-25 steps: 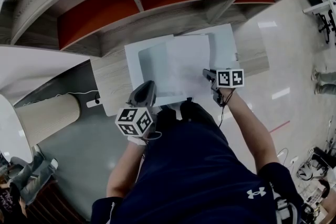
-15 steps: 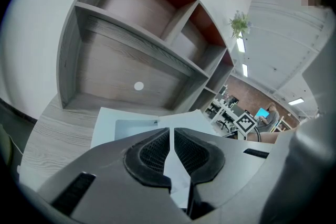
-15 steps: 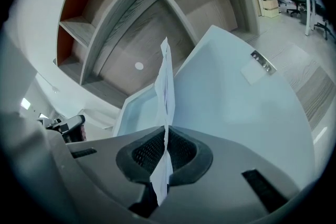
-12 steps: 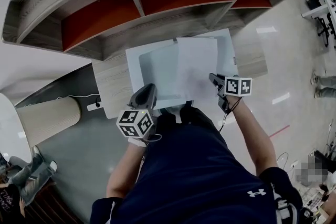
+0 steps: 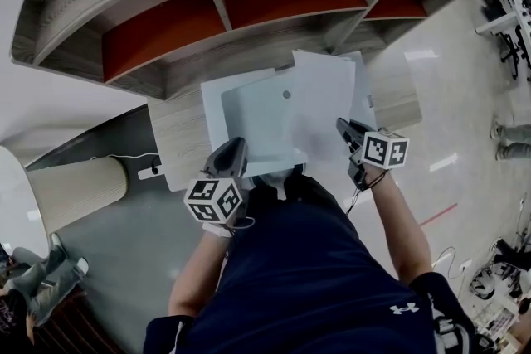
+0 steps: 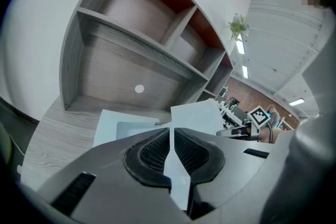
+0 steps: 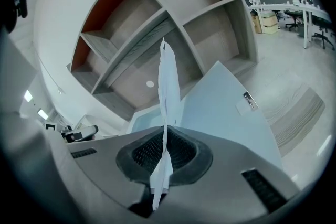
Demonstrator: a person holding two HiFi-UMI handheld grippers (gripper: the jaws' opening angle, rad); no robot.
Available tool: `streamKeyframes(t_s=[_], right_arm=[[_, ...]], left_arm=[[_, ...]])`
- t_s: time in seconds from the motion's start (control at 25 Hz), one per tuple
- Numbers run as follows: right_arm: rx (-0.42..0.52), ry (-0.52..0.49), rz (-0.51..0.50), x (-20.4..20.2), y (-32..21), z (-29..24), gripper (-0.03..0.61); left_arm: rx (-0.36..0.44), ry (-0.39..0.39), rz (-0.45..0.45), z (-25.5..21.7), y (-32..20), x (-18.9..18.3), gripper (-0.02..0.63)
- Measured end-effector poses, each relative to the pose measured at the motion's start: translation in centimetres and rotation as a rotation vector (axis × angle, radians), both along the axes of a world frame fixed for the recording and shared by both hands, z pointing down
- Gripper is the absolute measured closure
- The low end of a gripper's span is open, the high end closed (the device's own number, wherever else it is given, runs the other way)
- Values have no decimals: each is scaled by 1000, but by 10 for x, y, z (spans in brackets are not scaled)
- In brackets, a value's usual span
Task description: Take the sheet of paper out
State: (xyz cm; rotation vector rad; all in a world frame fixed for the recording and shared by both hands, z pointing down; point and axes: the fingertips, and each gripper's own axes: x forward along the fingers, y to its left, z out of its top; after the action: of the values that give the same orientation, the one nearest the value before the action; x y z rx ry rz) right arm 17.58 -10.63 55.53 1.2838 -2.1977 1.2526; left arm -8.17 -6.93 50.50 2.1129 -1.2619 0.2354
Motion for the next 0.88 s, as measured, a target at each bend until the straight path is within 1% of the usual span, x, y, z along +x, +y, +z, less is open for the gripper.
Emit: streamKeyframes(t_s=[0.4,0.88], right_arm=[[128,-31,-41,-26,7,-54,564],[256,-19,-164,-62,22,-113,565]], left_arm=[[27,12,-6,-13,-4,-5,575],[81,36,-23,-41,-10,-11,575]])
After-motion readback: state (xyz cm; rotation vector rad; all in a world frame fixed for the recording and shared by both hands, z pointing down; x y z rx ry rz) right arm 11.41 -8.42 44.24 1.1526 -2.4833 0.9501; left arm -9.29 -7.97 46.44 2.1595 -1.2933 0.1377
